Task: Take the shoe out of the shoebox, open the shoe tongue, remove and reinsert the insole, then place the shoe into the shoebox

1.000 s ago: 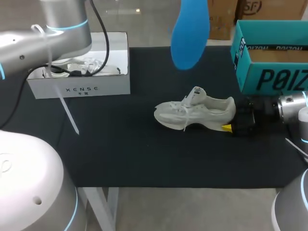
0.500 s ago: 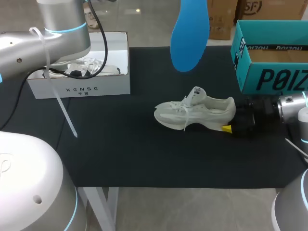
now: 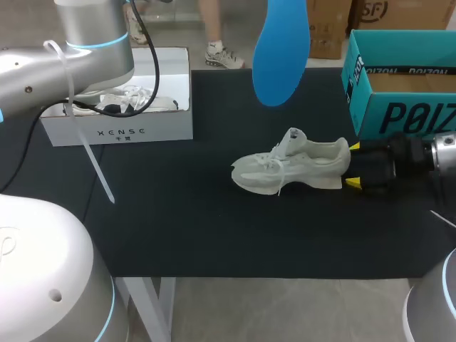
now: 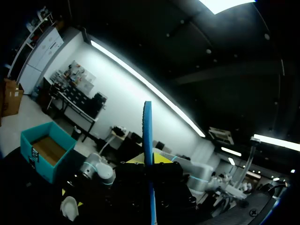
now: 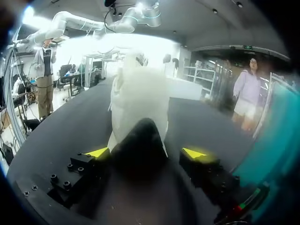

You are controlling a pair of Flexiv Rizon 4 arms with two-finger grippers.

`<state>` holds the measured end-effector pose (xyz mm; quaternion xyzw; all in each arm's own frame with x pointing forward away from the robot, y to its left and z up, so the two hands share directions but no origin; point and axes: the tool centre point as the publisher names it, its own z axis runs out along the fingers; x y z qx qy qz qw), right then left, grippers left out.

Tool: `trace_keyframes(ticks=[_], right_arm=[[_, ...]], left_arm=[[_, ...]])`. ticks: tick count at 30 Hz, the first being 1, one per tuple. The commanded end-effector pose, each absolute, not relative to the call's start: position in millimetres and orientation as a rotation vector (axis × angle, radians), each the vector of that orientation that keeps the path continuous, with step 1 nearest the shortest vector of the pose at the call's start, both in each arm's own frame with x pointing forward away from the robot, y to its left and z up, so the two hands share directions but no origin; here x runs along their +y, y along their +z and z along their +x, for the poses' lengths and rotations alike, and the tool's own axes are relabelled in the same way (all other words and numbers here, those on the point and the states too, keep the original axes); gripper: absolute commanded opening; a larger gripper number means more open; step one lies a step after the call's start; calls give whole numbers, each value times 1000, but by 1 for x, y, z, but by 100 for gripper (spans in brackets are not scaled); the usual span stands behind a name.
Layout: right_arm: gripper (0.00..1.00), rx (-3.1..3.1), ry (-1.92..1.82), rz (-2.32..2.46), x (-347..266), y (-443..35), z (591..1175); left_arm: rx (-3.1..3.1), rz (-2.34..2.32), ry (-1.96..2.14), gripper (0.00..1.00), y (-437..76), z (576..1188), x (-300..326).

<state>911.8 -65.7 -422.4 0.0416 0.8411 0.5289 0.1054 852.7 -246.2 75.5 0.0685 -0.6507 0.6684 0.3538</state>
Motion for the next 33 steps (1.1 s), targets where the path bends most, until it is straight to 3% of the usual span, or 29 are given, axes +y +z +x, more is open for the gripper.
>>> trace_keyframes(ticks=[1,13,20,33], right_arm=[[100,2490,1491,113,-79,-403,905],[100,2698,864,147,-138,-345,891],[100,2785,493,121,-141,-324,884],[100,2785,316,-3,-120,-290,887]], left_arm=[[-1685,179,1728,0,76,852,-246],[-1685,179,1728,0,76,852,-246],[-1685,179,1728,0,76,852,-246],[-1685,179,1728,0,76,852,-246]])
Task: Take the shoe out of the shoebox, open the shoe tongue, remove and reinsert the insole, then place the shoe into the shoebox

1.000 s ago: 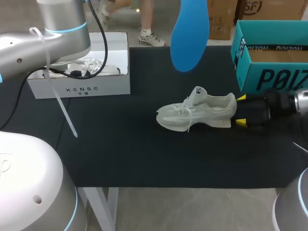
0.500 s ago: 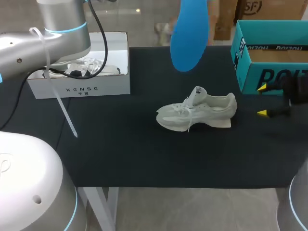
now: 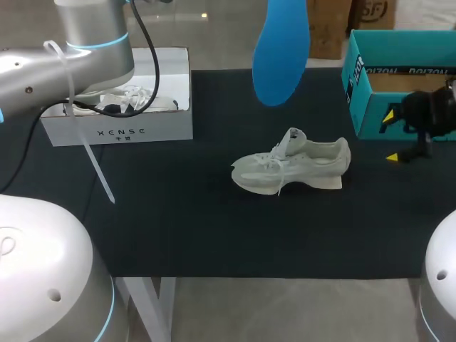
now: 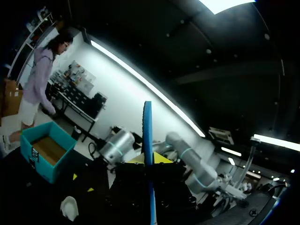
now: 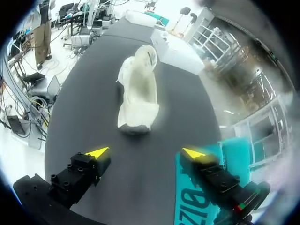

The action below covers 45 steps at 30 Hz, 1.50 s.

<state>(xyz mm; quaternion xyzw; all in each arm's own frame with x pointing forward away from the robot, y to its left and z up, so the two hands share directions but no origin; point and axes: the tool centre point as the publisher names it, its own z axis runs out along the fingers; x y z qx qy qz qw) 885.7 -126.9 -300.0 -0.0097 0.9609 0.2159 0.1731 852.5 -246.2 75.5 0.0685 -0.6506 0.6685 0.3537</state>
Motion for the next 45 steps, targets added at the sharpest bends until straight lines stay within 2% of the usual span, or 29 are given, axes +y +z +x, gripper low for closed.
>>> trace_keyframes(ticks=[1,19,33,45], right_arm=[[100,2789,309,-17,-118,-288,887],[100,2814,218,-144,-90,-261,875],[100,2830,203,-113,-83,-264,863],[100,2825,259,-124,-70,-273,872]], left_arm=[[-1685,179,1728,0,76,852,-246],[-1685,179,1728,0,76,852,-246],[-1685,179,1728,0,76,852,-246],[-1766,174,1709,0,114,823,-248]])
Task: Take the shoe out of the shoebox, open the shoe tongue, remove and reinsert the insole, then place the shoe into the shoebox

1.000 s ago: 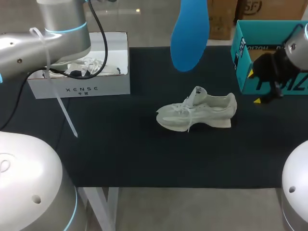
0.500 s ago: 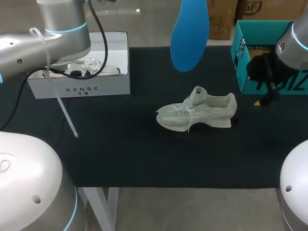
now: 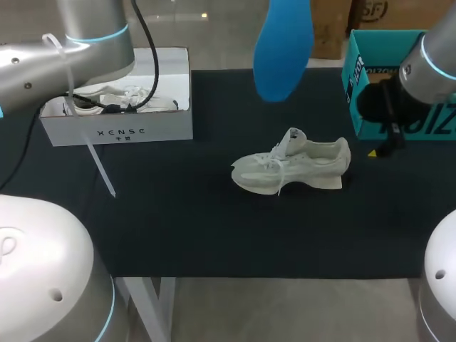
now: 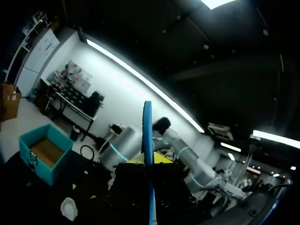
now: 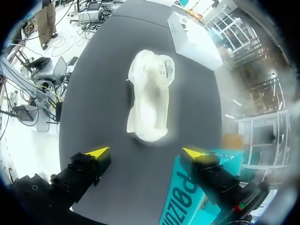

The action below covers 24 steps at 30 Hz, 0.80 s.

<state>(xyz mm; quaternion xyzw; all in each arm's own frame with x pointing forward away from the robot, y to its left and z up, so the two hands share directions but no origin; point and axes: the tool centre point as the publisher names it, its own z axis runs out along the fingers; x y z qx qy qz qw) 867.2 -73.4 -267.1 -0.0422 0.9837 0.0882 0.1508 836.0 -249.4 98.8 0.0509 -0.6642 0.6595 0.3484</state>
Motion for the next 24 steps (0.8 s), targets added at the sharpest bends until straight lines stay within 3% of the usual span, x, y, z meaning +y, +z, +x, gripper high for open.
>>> trace_keyframes(ticks=[1,24], right_arm=[[100,2824,264,-125,-69,-274,874],[100,2856,233,-166,-21,-283,905]], left_arm=[[-1776,169,1706,0,117,820,-247],[-1773,242,1745,0,117,817,-236]])
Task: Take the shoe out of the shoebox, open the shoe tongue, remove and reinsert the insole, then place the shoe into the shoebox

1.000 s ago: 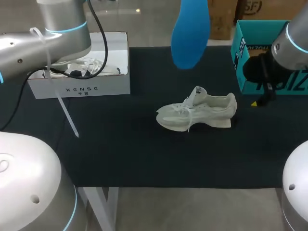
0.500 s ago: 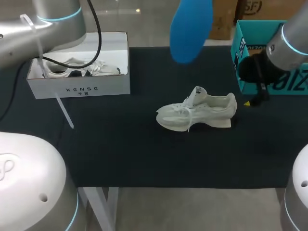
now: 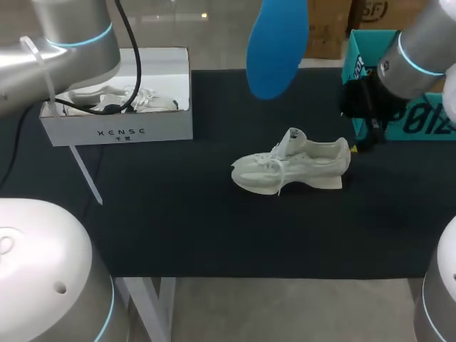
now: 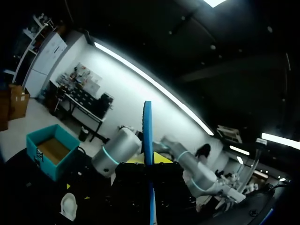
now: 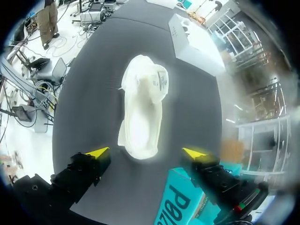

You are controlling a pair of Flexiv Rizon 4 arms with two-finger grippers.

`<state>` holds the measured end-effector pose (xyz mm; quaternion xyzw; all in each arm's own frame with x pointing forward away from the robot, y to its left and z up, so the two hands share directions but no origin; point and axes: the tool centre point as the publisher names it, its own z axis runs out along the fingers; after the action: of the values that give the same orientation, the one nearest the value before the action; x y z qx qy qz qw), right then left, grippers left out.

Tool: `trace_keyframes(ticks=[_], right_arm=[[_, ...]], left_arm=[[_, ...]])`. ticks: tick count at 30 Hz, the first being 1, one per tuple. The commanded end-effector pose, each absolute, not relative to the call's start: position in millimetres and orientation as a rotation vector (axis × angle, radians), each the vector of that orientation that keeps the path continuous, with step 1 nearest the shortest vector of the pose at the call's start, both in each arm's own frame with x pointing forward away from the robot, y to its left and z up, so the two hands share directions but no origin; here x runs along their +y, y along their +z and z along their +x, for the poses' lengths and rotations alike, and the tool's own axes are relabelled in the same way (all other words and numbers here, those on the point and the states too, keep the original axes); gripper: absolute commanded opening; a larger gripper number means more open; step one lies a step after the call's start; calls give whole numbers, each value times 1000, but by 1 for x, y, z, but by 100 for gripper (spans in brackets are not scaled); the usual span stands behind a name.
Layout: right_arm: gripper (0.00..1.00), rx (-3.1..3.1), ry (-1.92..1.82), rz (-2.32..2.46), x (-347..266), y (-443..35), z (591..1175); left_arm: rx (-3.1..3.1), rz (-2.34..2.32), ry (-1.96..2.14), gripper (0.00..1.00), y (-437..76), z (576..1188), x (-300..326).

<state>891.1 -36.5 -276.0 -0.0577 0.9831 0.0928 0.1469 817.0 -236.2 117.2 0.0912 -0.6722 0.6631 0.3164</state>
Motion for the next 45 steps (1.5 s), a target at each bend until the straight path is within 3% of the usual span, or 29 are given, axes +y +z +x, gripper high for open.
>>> trace_keyframes(ticks=[1,39,40,41,42,43,45], right_arm=[[100,2860,235,-167,-20,-285,908],[100,3016,155,-152,0,-387,943],[85,3016,159,-154,0,-388,943],[35,3017,159,-156,1,-390,943],[11,3017,159,-158,1,-390,943],[0,3018,160,-161,1,-391,943],[0,3019,162,-166,2,-393,944]], left_arm=[[-1773,242,1745,0,117,817,-236],[-1773,242,1745,0,117,817,-236],[-1773,242,1745,0,117,817,-236],[-1773,242,1745,0,117,817,-236],[-1773,242,1745,0,117,817,-236],[-1773,242,1745,0,117,817,-236],[-1773,242,1745,0,117,817,-236]])
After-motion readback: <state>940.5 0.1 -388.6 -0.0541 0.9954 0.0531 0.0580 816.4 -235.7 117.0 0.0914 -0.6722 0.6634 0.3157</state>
